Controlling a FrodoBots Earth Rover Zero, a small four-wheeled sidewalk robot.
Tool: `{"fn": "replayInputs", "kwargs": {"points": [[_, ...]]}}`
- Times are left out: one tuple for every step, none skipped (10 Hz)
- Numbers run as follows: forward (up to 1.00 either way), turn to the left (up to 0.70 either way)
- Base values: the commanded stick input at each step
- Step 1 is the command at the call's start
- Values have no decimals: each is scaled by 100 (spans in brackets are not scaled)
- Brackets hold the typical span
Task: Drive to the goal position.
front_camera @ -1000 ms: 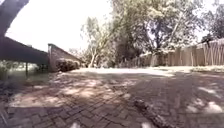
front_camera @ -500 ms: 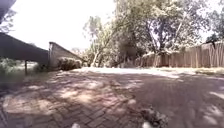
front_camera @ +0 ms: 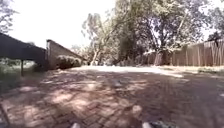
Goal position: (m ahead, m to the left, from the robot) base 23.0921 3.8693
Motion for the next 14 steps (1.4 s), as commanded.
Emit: {"fn": "replayInputs", "kwargs": {"points": [[70,11],[70,26],[70,35],[70,35],[70,35],[70,35],[70,35],[70,35],[70,35],[70,35],[70,35],[70,35],[70,35],[70,35]]}}
